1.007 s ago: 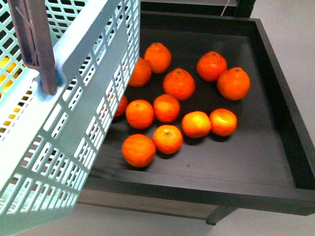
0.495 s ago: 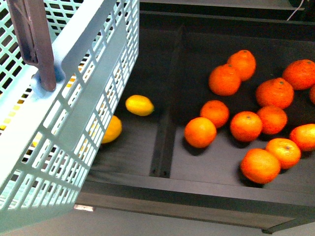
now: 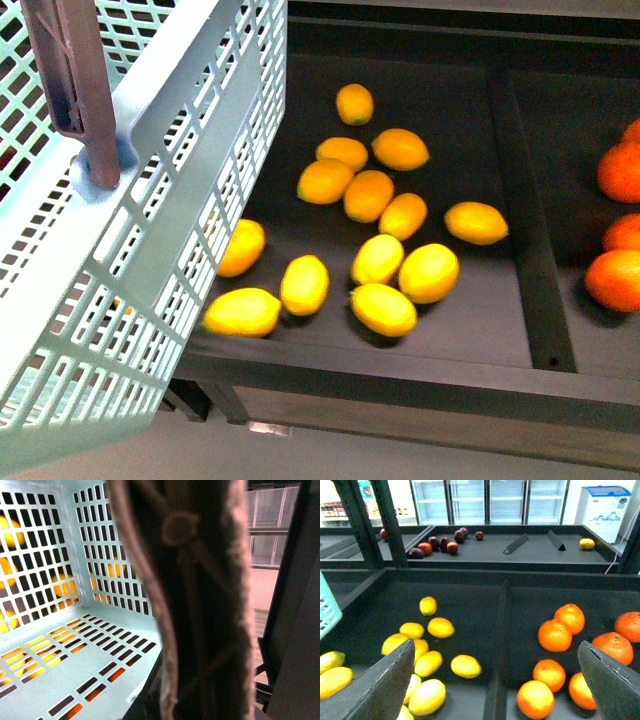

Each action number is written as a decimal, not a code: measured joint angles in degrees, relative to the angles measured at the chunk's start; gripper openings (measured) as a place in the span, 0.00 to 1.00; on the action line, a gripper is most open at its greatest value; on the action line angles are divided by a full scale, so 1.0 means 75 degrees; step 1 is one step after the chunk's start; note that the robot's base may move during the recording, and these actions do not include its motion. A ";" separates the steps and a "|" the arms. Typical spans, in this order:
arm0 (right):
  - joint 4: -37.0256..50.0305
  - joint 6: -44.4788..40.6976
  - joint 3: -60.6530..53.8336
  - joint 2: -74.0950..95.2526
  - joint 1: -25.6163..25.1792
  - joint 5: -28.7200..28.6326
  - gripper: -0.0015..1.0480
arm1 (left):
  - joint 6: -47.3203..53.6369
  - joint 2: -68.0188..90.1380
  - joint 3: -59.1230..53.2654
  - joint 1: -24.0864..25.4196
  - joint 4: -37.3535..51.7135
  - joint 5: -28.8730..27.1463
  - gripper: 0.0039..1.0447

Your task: Pick lemon and mango into basket

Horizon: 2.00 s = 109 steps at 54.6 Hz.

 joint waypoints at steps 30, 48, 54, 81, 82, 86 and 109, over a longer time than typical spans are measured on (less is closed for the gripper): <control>0.0000 0.0000 0.0000 0.0000 0.0000 -0.0003 0.92 | 0.0000 -0.0009 0.0000 0.0003 0.0000 -0.0012 0.04; 0.0000 0.0000 0.0000 0.0000 0.0000 -0.0003 0.92 | 0.0003 -0.0012 0.0000 0.0003 0.0000 -0.0012 0.04; 0.0000 0.0000 0.0000 0.0000 0.0000 -0.0017 0.92 | -0.0003 -0.0012 0.0000 0.0006 -0.0003 -0.0012 0.04; 0.0003 0.0000 0.0000 0.0003 -0.0015 -0.0023 0.92 | 0.3450 0.1929 0.1661 -0.0731 -0.0449 0.0851 0.04; 0.0003 0.0000 0.0000 0.0003 -0.0015 -0.0020 0.92 | 0.3590 0.2212 0.1897 -0.0822 -0.0370 0.0839 0.04; 0.0003 0.0000 0.0000 0.0003 -0.0015 -0.0017 0.92 | 0.3739 0.3080 0.2690 -0.1075 -0.0224 0.0842 0.04; 0.0003 0.0000 0.0000 0.0003 -0.0015 -0.0017 0.92 | 0.3270 0.5785 0.5939 -0.3072 -0.0452 0.2159 0.04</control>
